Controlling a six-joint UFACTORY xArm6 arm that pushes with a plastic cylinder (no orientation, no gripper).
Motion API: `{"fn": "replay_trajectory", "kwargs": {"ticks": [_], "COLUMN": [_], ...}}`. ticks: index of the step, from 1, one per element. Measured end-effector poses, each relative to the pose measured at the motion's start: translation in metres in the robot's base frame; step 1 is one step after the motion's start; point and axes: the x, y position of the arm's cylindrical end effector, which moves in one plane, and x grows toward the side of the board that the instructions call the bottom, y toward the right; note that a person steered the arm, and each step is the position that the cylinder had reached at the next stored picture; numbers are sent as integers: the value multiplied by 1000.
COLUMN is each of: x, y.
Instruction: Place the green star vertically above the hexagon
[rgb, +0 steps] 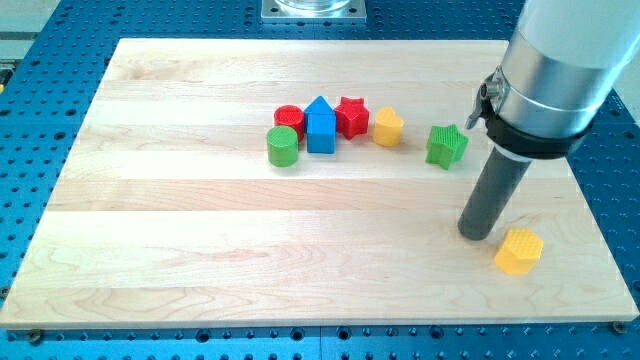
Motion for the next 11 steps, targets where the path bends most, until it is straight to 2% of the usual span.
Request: {"fn": "replay_trajectory", "kwargs": {"ticks": [1,5,6,7,8,9,10,11], "x": [-1,17,-5,-70,-118,-117,-85,-130], "y": [25,29,-30,-73,-43,-13,12,32]}}
